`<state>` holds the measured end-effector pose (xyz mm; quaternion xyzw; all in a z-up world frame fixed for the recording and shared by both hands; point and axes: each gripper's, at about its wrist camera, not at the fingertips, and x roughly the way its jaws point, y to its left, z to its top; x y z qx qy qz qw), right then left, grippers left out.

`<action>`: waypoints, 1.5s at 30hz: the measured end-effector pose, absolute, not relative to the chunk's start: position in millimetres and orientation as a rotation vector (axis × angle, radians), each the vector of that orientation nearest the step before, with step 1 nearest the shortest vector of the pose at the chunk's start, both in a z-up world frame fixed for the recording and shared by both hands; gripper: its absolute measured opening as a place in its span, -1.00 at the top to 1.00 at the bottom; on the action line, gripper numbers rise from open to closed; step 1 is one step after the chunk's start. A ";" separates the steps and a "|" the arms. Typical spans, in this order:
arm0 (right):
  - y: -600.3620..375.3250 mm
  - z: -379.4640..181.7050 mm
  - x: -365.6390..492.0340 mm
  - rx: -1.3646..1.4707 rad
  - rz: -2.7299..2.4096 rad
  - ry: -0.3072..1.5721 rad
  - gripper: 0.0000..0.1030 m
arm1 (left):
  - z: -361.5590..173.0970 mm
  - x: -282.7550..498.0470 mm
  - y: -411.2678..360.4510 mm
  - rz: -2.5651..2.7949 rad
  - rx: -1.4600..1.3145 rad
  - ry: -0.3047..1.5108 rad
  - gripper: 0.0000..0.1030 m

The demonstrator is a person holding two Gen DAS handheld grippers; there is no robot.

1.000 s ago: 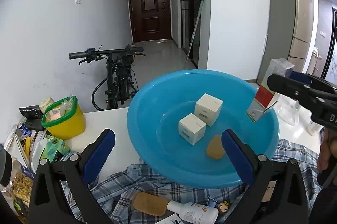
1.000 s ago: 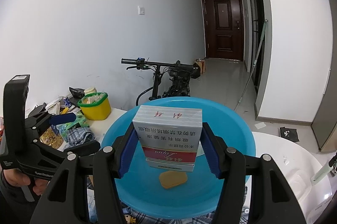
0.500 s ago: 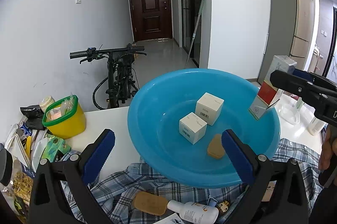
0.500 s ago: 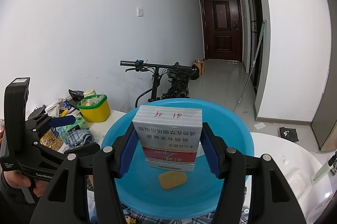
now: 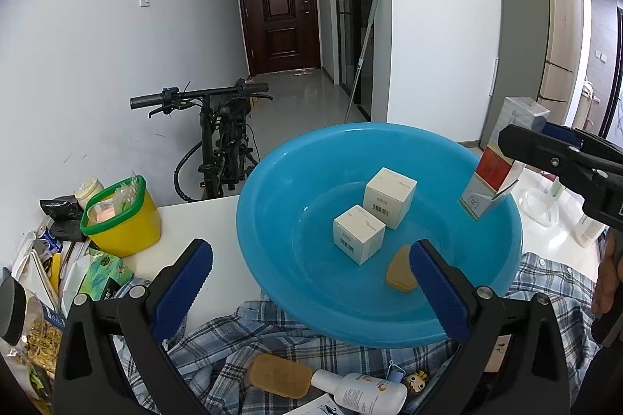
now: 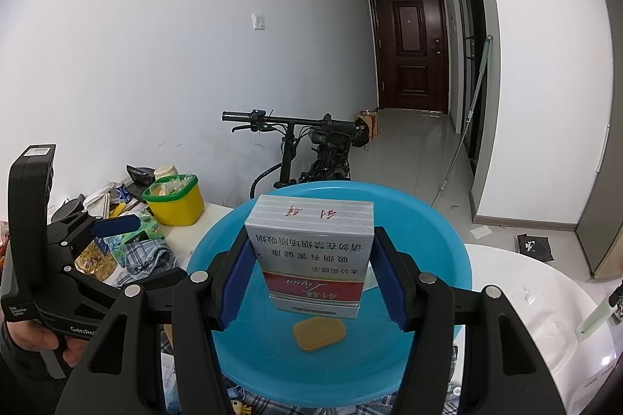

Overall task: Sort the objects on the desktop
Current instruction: 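Lower the carton into the basin and open the right tool, then move the right tool to the pile and grasp the gold-and-blue Liqun box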

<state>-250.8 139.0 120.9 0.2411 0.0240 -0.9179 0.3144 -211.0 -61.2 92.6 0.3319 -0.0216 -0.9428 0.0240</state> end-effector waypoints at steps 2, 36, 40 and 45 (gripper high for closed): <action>136.4 119.4 -251.6 0.651 -2.414 0.070 -0.42 | 93.1 -210.2 -62.2 -2.917 1.024 -0.064 -0.99; 118.2 135.0 -226.4 0.628 -2.445 0.192 -0.99 | 119.9 -191.8 -91.6 -2.949 0.936 0.056 -0.99; 118.4 138.3 -218.0 0.611 -2.431 0.191 -0.99 | 125.0 -187.6 -98.1 -2.963 0.914 0.090 -0.99; 129.8 126.8 -195.9 0.681 -2.425 0.286 -0.99 | 123.3 -188.8 -101.7 -2.951 0.933 0.108 -0.99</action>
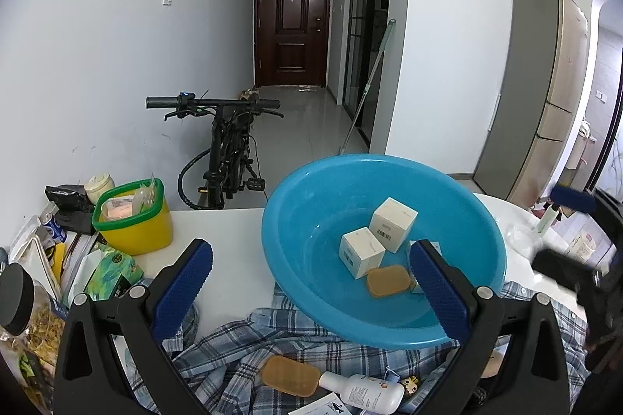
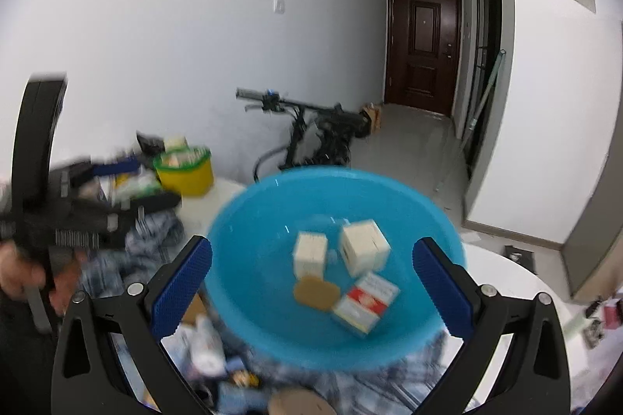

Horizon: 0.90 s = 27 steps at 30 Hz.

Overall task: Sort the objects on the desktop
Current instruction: 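Move the right tool to the pile and grasp the gold-and-blue Liqun box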

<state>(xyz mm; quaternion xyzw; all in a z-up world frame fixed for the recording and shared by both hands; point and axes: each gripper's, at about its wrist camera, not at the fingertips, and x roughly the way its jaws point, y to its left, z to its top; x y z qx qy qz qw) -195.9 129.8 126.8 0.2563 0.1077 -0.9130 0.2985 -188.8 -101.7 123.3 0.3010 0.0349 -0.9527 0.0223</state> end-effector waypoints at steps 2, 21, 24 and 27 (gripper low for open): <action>144.4 116.3 -179.1 0.709 -2.438 0.296 -0.99 | 123.0 -188.5 -101.6 -2.952 0.936 0.116 -0.99; 183.1 -11.0 -56.0 1.025 -2.399 0.151 -0.99 | 127.4 -185.2 -79.3 -2.998 0.950 0.060 -0.99; 180.1 -15.8 -55.8 1.026 -2.429 0.182 -0.99 | 127.5 -184.9 -76.7 -2.999 0.951 0.048 -0.99; 183.5 -20.6 -60.7 1.043 -2.446 0.168 -0.99 | 127.6 -184.6 -75.5 -2.999 0.951 0.043 -0.99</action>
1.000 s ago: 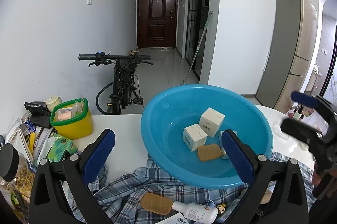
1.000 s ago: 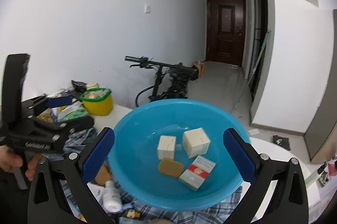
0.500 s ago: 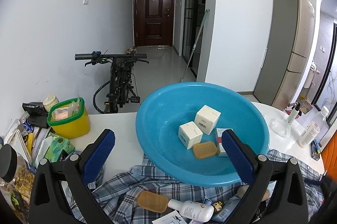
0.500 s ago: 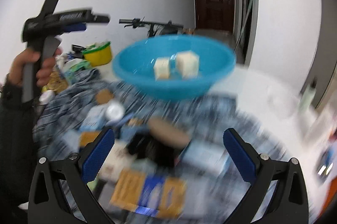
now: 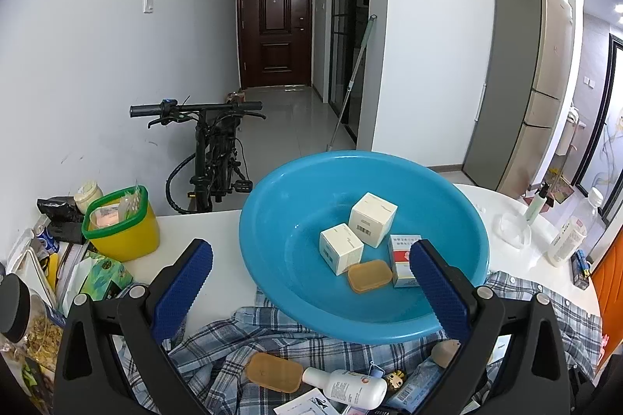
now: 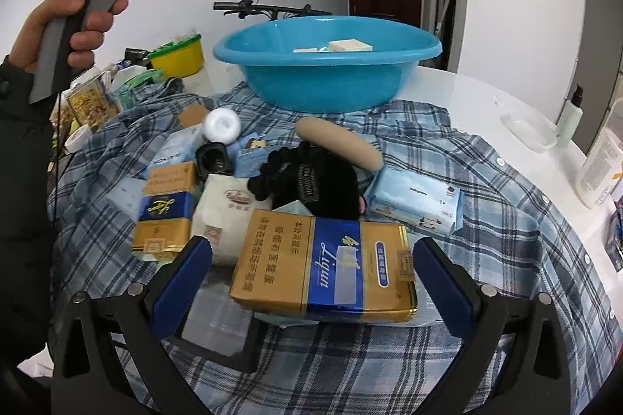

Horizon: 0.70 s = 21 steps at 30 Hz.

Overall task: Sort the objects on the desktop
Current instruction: 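Move the right tool to the pile and grasp the gold-and-blue Liqun box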

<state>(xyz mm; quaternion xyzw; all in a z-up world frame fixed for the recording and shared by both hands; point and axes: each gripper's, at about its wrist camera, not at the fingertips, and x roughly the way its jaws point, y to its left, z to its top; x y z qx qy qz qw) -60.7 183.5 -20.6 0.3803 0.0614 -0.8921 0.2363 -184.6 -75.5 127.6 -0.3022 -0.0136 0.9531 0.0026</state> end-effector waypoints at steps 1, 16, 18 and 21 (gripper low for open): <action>184.3 -22.5 -61.9 1.052 -2.448 0.166 -0.99 | 127.6 -184.6 -75.4 2.990 -0.948 -0.044 -0.99; 205.9 -22.8 -66.4 1.004 -2.474 0.048 -0.99 | 126.3 -185.9 -70.8 2.986 -0.961 -0.015 -0.99; 209.7 -19.0 -66.8 0.973 -2.494 0.049 -0.90 | 126.3 -186.1 -70.4 2.985 -0.960 -0.010 -0.99; 213.5 -16.0 -70.8 0.963 -2.510 0.041 0.01 | 126.0 -186.2 -69.3 2.984 -0.961 -0.009 -0.99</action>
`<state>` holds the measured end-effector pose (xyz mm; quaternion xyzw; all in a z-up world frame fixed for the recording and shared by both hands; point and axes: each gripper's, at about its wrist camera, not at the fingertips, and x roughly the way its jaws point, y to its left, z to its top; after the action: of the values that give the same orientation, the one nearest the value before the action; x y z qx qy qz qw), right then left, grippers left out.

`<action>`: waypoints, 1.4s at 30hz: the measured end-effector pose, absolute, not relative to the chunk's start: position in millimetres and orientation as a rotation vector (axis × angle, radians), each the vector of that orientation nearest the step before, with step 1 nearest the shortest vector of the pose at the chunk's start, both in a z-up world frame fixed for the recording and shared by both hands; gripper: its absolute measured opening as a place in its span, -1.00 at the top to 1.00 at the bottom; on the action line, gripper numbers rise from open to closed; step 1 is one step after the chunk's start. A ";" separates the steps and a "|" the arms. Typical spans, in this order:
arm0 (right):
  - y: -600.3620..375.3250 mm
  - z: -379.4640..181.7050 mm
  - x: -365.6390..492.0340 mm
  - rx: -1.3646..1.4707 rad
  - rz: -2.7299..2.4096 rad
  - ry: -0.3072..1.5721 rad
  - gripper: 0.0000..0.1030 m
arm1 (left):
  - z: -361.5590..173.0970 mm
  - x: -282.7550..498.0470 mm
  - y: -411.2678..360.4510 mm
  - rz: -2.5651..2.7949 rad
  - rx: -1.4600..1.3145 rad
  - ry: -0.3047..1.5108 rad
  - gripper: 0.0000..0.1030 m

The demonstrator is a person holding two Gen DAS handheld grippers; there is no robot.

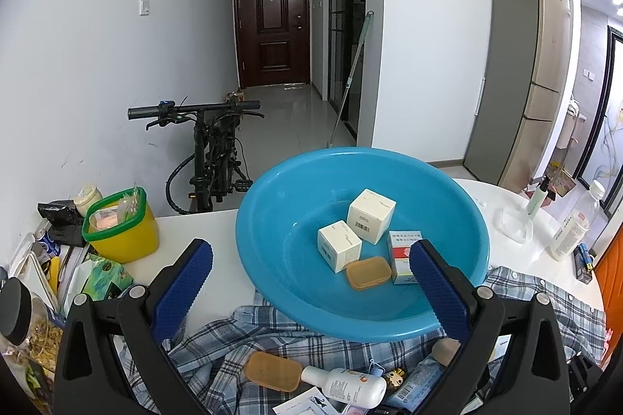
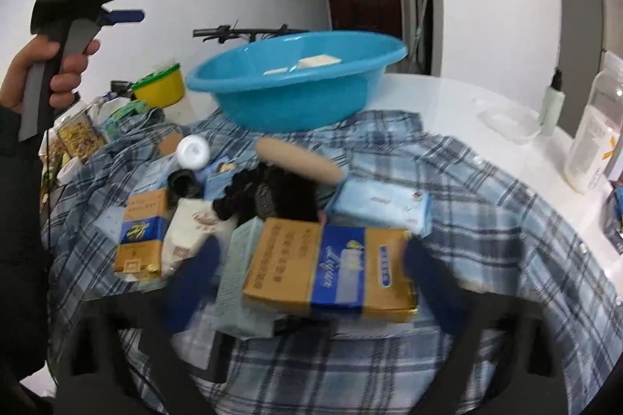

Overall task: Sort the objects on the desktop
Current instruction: 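Move the right tool to the pile and grasp the gold-and-blue Liqun box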

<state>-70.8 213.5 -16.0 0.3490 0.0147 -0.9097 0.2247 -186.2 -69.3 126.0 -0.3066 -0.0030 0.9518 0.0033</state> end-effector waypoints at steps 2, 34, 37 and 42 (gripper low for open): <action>211.3 -20.0 -75.3 0.992 -2.504 0.069 0.17 | 126.1 -186.1 -69.0 2.984 -0.962 -0.005 -0.99; 234.7 -28.4 -72.0 0.894 -2.593 -0.091 -0.67 | 131.3 -179.1 -60.6 2.991 -0.889 -0.003 -0.99; 236.1 -25.6 -69.4 0.866 -2.595 -0.092 -0.68 | 134.8 -175.0 -56.1 2.992 -0.861 0.006 -0.99; 237.3 -20.2 -65.2 0.818 -2.616 -0.106 -0.68 | 144.0 -165.3 -48.0 3.040 -0.804 0.015 -0.99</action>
<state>-65.2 237.3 -20.2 0.2924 -0.0380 -0.9348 0.1980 -165.3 -48.0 144.0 -0.2556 0.0048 0.9668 -0.0014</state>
